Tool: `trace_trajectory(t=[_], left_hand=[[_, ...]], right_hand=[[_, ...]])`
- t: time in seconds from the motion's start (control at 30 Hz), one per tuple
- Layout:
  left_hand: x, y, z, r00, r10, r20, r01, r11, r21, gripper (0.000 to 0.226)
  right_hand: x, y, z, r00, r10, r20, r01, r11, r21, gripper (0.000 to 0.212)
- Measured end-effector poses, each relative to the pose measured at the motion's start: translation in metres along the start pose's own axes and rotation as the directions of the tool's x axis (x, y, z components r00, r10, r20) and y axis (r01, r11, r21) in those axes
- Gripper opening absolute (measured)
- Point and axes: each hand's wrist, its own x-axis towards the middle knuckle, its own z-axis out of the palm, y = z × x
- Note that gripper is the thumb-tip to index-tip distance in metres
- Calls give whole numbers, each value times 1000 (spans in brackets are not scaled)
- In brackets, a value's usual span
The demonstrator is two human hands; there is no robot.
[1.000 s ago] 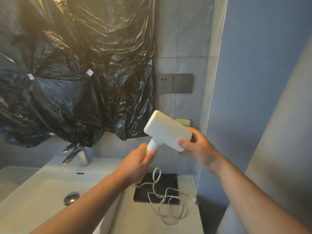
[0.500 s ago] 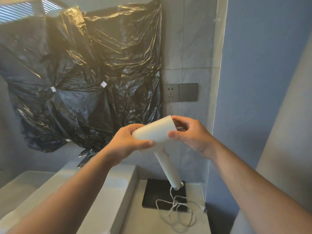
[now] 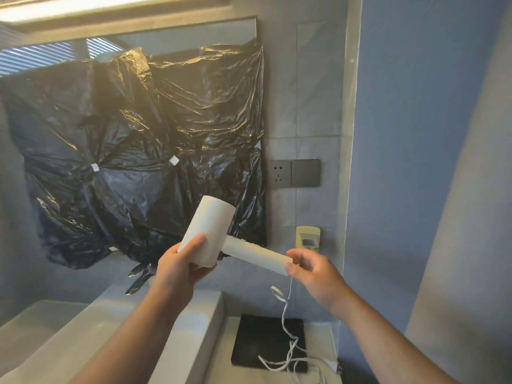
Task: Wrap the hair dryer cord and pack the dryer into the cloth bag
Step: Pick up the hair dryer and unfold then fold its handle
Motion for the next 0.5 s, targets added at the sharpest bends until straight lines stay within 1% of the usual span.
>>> trace_trajectory(t=[0.07,0.1,0.13,0.2,0.3,0.37,0.43,0.5], left_hand=[[-6,-2,5,999,-32,-36,30,998,-62,60],[-9,-3,8,998,-46,-41,42,995,-91,54],[-12,-3,11,998,-55,-40,51,993,-110,54],[-16,-5,13,998,-65,-10,63,990,-129,63],[-21,-7,10,994,-105,44,110,986,-125,72],[-20,-8,2,985,-155,72,161,983,-85,75],[-18,-7,-11,975,-193,115,193,981,5,87],[-16,-5,-19,954,-217,205,192,972,136,100]], right_hand=[[0,-3,2,995,12,-97,-11,1000,5,18],[0,-6,3,992,16,-126,-13,999,32,14],[0,-9,4,989,15,-147,-6,998,62,9],[1,-13,5,982,16,-187,7,993,121,4],[8,-24,3,974,50,-220,16,957,288,6],[14,-33,-1,975,65,-212,25,918,396,8],[20,-41,-4,977,50,-209,42,909,415,11],[26,-48,-5,975,36,-219,63,901,428,16]])
